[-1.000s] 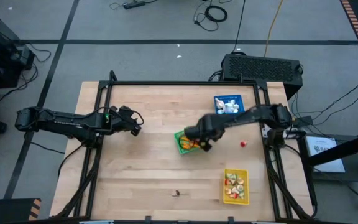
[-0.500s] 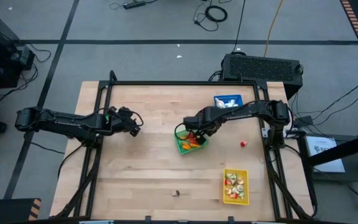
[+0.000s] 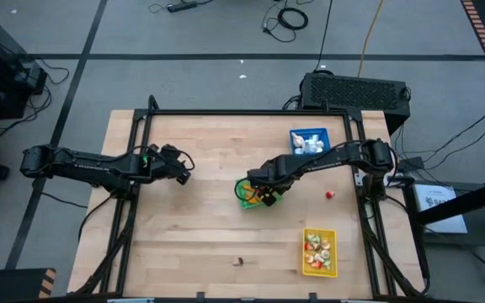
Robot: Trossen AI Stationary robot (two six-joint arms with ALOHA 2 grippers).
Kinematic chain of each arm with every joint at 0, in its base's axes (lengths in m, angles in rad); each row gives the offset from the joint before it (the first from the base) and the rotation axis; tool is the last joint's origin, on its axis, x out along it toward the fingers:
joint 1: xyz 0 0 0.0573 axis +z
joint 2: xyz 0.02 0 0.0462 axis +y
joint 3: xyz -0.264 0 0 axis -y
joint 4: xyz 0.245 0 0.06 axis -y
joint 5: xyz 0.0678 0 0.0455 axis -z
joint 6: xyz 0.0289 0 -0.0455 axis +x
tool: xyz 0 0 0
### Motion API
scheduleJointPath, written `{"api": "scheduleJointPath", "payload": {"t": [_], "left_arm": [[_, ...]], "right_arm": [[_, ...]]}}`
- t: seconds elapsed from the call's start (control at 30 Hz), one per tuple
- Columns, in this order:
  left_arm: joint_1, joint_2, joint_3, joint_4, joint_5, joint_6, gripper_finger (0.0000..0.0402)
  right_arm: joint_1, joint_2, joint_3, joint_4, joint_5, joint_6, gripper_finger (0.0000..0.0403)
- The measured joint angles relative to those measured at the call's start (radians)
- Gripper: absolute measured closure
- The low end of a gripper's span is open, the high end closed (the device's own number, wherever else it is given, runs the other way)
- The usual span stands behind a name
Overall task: Sort produce into baskets
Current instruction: Adjust the green bin, then put the brown mushroom into the yellow bin
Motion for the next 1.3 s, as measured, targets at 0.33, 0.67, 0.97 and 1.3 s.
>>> {"api": "scheduleJointPath", "payload": {"t": [0.33, 0.67, 0.97, 1.3], "left_arm": [[0.0, 0.0, 0.0, 0.0, 0.0, 0.0, 0.0191], [0.0, 0.0, 0.0, 0.0, 0.001, 0.0, 0.0191], [0.0, 0.0, 0.0, -0.002, 0.001, 0.004, 0.0191], [0.0, 0.0, 0.0, -0.002, 0.017, -0.002, 0.0191]], "right_arm": [[0.048, 0.0, 0.0, 0.048, -0.042, 0.024, 0.0402], [0.068, -0.005, 0.02, 0.014, -0.058, 0.028, 0.0402], [0.223, -0.006, 0.192, 0.028, -0.061, -0.008, 0.0402], [0.474, 0.04, 0.199, 0.586, -0.06, -0.48, 0.0402]]}}
